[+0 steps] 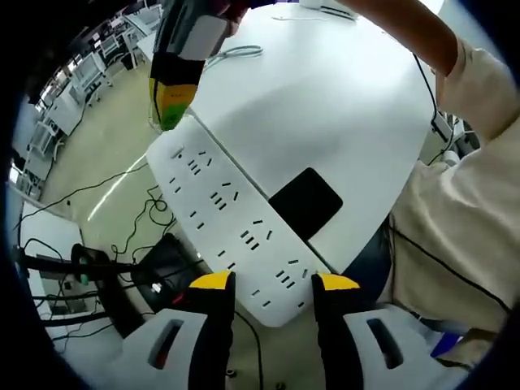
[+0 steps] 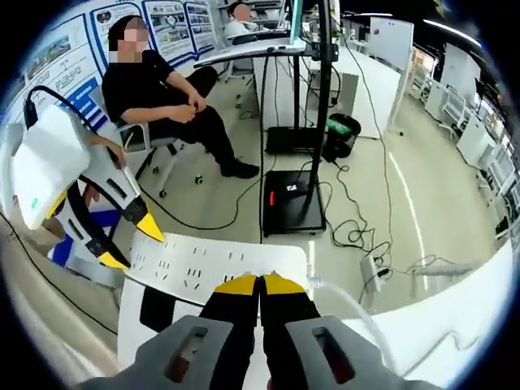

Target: Pick up the power strip scattered on the table, fix it on the side mounting bracket of the table, and press the switch

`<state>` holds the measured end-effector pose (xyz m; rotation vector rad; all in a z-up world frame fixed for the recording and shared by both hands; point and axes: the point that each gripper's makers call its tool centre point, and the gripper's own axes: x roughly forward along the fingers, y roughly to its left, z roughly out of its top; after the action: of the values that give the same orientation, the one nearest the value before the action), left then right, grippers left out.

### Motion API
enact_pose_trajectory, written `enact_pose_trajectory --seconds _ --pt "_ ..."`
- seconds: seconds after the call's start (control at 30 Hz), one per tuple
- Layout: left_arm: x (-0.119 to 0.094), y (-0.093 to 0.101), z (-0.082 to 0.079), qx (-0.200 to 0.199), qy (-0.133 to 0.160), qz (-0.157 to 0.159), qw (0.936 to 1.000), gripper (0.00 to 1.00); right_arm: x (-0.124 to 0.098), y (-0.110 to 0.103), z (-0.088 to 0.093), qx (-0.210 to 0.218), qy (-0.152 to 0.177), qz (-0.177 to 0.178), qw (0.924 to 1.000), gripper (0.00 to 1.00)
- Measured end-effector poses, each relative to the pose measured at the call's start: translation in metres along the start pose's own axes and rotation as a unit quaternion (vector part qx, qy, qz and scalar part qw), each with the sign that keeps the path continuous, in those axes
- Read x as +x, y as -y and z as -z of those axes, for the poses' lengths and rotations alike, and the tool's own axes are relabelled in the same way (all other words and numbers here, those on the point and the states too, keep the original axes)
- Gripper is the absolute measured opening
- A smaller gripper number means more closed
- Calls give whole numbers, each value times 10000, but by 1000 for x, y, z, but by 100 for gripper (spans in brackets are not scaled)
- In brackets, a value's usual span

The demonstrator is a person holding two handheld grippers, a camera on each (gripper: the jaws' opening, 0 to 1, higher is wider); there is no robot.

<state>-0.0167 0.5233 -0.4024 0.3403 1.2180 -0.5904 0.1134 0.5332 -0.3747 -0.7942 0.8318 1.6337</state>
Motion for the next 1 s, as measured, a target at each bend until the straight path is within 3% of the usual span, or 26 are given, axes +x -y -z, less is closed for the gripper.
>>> enact_pose_trajectory --seconds 0.63,0.77,0.83,1.0 --pt "0 3 1 26 -96 -8 10000 43 19 18 2 -108 -262 14 9996 0" --pt "0 4 1 32 -46 -12 10000 43 20 13 4 -352 -269 33 9990 0" --pt "0 5 1 33 -43 -16 10000 43 22 11 4 -703 -286 -9 9971 0" --pt "0 6 1 46 -69 -11 10000 43 25 8 4 -693 -349 18 9970 0"
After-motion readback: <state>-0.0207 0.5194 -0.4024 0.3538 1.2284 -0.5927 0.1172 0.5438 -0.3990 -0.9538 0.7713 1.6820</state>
